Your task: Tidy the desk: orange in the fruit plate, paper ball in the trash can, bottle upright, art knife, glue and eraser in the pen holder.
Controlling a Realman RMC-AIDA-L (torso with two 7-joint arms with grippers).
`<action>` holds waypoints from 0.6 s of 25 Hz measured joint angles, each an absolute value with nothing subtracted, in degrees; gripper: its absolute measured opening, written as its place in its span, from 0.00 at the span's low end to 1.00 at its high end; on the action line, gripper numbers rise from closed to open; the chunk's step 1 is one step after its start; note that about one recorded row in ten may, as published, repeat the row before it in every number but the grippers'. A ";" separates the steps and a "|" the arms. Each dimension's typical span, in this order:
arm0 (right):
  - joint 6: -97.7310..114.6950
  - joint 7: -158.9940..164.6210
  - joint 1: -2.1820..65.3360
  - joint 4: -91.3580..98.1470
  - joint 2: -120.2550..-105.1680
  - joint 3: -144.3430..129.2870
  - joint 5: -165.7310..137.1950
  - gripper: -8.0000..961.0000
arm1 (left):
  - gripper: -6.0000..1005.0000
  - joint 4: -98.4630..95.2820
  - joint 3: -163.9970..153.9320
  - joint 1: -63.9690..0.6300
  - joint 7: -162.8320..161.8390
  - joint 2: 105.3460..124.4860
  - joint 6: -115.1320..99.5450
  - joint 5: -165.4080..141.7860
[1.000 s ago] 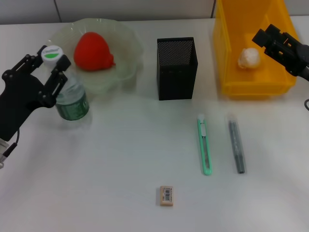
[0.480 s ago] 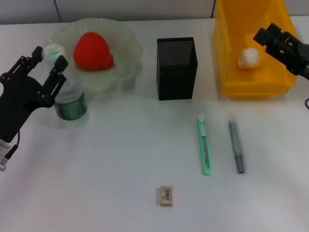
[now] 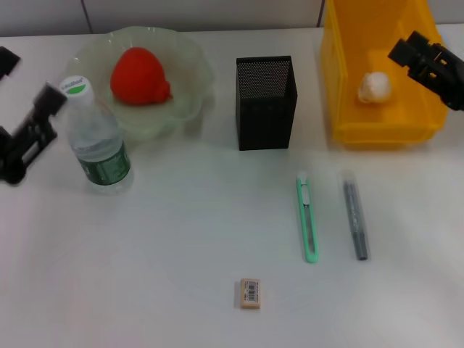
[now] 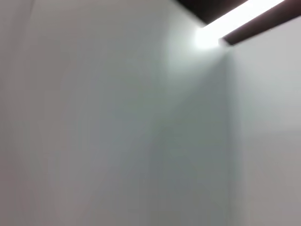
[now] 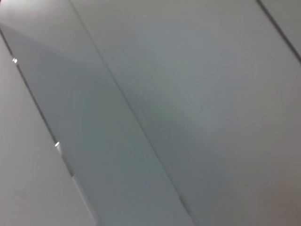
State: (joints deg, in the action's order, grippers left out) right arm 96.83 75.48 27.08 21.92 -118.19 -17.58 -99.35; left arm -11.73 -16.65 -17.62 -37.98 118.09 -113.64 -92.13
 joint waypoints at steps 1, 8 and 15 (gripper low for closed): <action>98.12 79.86 27.20 26.32 -117.45 -20.56 -99.97 0.86 | 0.76 -19.82 -22.64 -17.40 -46.96 117.68 -114.67 -93.20; 106.65 113.14 27.13 58.84 -114.77 -37.92 -104.62 0.86 | 0.80 -31.68 -42.32 -17.27 -58.27 113.79 -114.35 -99.69; 114.88 136.83 34.39 79.02 -114.42 -46.62 -119.84 0.86 | 0.80 -34.43 -42.55 -17.83 -61.58 114.13 -112.04 -106.00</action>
State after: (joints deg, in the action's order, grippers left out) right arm 114.88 136.83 34.39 79.02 -114.42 -46.62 -119.84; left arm -34.43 -42.55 -17.83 -61.58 114.13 -112.04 -106.00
